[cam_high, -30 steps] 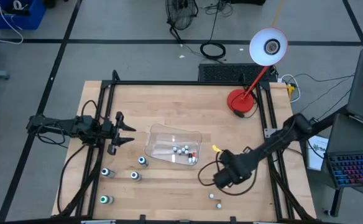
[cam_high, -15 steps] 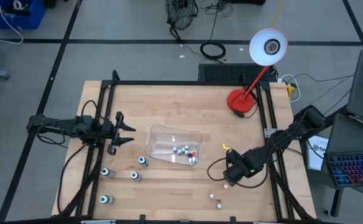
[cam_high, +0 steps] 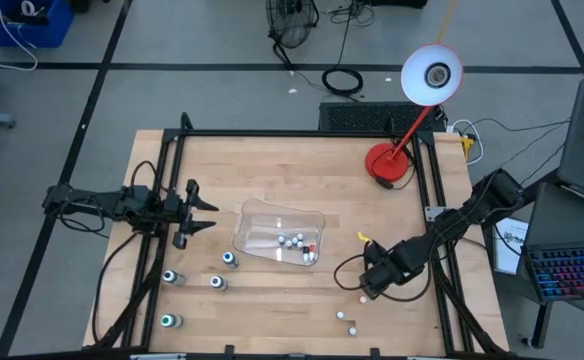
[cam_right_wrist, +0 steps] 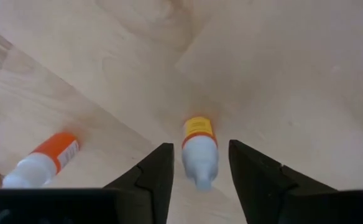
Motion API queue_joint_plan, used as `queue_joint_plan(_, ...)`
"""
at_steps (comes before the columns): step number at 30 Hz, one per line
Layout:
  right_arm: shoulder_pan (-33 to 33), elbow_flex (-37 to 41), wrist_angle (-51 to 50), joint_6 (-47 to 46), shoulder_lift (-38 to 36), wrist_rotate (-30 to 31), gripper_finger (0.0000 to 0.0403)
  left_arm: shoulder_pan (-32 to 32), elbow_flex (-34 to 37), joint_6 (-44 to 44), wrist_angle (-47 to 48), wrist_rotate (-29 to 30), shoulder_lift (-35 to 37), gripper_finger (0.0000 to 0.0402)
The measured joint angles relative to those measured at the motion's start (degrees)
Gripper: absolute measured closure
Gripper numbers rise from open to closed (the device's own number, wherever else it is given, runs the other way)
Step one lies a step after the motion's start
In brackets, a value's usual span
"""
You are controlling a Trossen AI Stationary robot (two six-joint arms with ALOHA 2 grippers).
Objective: Pick & Place food coloring
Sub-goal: Put the small orange food coloring bottle into the transparent bin
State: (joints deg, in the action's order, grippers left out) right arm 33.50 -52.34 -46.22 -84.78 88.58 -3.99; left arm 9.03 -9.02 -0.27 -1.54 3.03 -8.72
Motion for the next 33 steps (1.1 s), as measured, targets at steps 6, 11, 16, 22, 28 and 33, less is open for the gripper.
queue_joint_plan(6,0.0,0.0,-0.1,3.5,0.0,3.3,0.0335,0.0,0.0,0.0,0.0,0.0,0.0,0.0220)
queue_joint_plan(11,0.0,0.0,2.8,8.1,0.0,5.8,0.0359,0.0,0.0,0.0,0.0,0.0,0.0,0.0220)
queue_joint_plan(16,-0.1,-2.4,4.5,13.9,0.1,11.4,0.0359,0.0,0.0,0.0,0.0,0.0,0.0,0.0220)
queue_joint_plan(22,-2.7,-12.5,4.3,28.7,0.1,19.8,0.0359,0.0,0.0,0.0,0.0,0.0,0.0,0.0220)
queue_joint_plan(28,-7.8,-23.9,9.1,53.3,0.0,25.2,0.0359,0.0,0.0,0.0,0.0,0.0,0.0,0.0220)
queue_joint_plan(33,-15.3,-30.4,15.4,70.3,0.2,21.4,0.0359,0.0,0.0,0.0,0.0,0.0,0.0,0.0220)
